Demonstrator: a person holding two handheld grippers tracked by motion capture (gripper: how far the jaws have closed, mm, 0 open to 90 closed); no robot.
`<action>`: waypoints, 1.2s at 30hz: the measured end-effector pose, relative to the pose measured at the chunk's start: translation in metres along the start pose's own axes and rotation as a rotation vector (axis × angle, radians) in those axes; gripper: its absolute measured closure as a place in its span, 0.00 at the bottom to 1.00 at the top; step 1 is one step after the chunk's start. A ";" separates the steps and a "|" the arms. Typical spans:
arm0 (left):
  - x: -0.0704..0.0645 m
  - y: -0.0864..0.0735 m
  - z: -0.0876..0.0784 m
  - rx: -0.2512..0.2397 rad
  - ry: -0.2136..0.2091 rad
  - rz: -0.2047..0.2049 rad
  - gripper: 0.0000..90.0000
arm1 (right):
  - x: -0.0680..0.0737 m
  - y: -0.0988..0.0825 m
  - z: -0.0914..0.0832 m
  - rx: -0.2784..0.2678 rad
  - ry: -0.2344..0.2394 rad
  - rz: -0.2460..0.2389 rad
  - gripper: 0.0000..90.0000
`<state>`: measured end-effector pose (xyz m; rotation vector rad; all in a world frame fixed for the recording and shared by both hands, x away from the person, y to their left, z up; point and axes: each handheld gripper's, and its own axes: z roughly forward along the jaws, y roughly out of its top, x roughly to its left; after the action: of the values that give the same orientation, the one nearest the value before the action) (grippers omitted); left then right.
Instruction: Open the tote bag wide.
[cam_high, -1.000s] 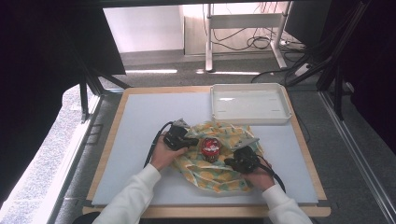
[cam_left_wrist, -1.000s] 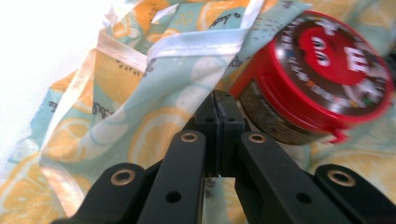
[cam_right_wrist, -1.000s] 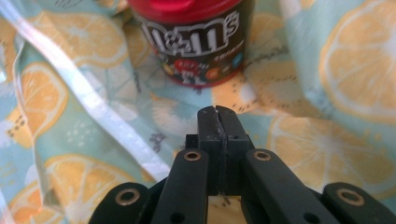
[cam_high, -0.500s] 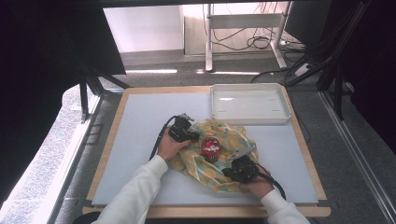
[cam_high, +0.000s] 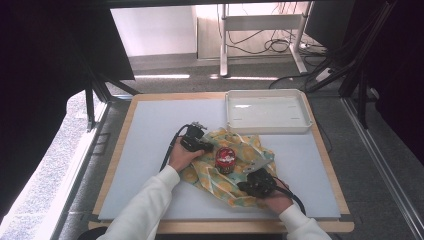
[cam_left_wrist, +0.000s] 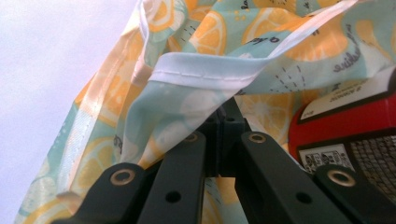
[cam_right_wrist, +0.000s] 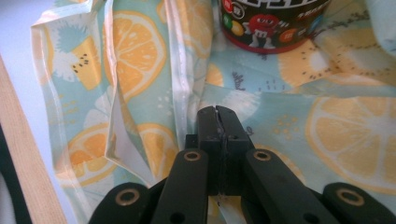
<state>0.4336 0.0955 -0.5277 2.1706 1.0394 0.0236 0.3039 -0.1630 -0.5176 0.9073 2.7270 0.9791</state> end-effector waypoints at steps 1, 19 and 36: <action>-0.001 0.000 -0.002 0.000 -0.001 0.004 1.00 | 0.000 0.001 -0.001 -0.008 -0.006 -0.004 0.99; -0.006 -0.001 -0.004 0.001 -0.006 0.023 1.00 | 0.017 0.042 0.008 -0.146 -0.039 -0.065 0.99; -0.006 -0.001 -0.004 0.002 -0.007 0.017 1.00 | 0.028 0.027 0.030 -0.064 0.044 -0.046 0.99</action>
<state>0.4272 0.0943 -0.5239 2.1793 1.0180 0.0234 0.3035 -0.1142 -0.5221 0.8188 2.7220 1.0839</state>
